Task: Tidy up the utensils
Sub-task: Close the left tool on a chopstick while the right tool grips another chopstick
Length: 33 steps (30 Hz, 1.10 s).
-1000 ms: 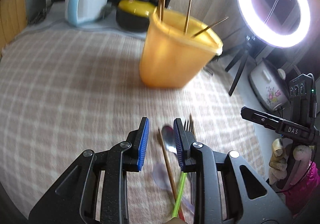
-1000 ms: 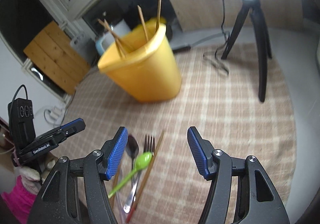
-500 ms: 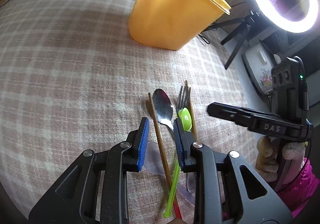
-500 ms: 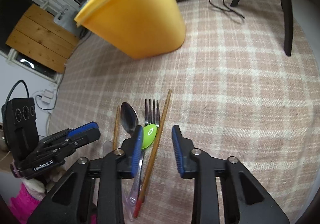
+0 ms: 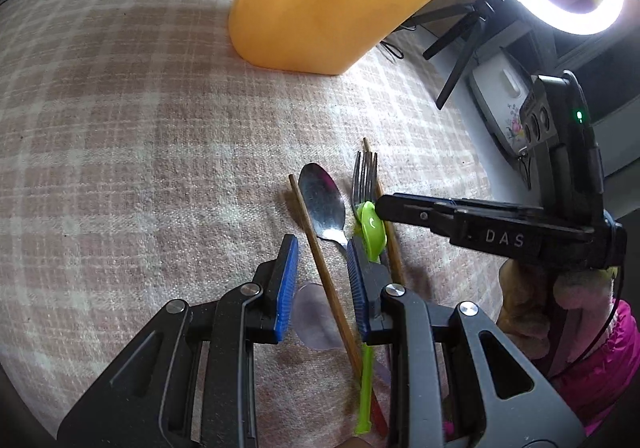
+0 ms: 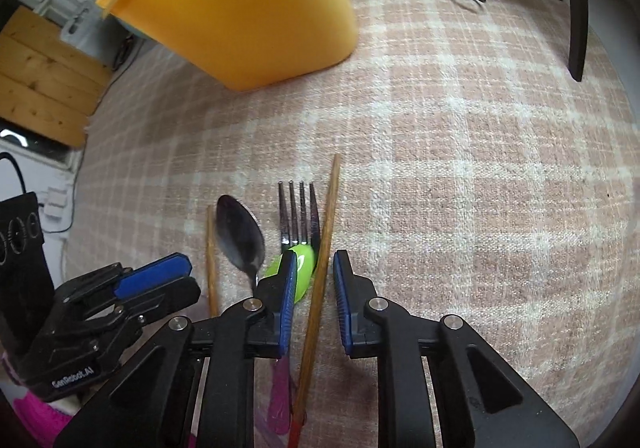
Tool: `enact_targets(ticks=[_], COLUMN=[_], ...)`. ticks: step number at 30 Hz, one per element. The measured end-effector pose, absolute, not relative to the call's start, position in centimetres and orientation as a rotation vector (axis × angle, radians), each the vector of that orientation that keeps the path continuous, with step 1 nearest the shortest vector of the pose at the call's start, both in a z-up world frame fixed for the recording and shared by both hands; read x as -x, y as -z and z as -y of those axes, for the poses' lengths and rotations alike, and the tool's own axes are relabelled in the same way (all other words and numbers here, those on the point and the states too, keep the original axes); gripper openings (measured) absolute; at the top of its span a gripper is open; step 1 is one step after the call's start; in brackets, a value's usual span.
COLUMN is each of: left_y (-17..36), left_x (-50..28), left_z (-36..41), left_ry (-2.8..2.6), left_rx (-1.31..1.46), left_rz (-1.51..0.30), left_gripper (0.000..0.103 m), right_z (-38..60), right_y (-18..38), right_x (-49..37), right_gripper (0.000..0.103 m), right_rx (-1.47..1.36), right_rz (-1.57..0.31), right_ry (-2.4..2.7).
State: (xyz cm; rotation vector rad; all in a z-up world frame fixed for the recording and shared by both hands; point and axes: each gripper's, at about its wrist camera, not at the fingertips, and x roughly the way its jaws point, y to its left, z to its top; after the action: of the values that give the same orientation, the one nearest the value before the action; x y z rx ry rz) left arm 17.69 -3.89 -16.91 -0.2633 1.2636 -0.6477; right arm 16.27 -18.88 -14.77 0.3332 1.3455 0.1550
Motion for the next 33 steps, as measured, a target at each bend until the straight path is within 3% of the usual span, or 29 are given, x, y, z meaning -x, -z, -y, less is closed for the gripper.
enact_targets(ticks=[9, 19, 21, 22, 33], left_y=[17.5, 18.5, 18.6, 18.7, 18.0], left_x=[-18.2, -18.4, -18.3, -18.3, -17.9], left_z=[4.1, 5.5, 5.7, 5.8, 4.6], left_ry=[0.642, 0.584, 0.571, 0.559, 0.513], left_rx=[0.292, 0.298, 0.291, 0.288, 0.315], left_rz=[-1.269, -1.295, -1.288, -1.290, -1.253], left_gripper=[0.024, 0.024, 0.017, 0.007, 0.006], right_z=[17.1, 19.9, 19.9, 19.8, 20.1], right_y=[15.2, 15.2, 15.2, 15.2, 15.0], right_x=[-18.4, -19.4, -19.4, -19.6, -19.0], right_gripper=[0.006, 0.005, 0.005, 0.005, 0.005], right_rx=[-0.260, -0.250, -0.216, -0.207, -0.204], right_rz=[-1.405, -1.427, -1.429, -1.432, -1.410], right_ry=[-0.176, -0.242, -0.251, -0.250, -0.284])
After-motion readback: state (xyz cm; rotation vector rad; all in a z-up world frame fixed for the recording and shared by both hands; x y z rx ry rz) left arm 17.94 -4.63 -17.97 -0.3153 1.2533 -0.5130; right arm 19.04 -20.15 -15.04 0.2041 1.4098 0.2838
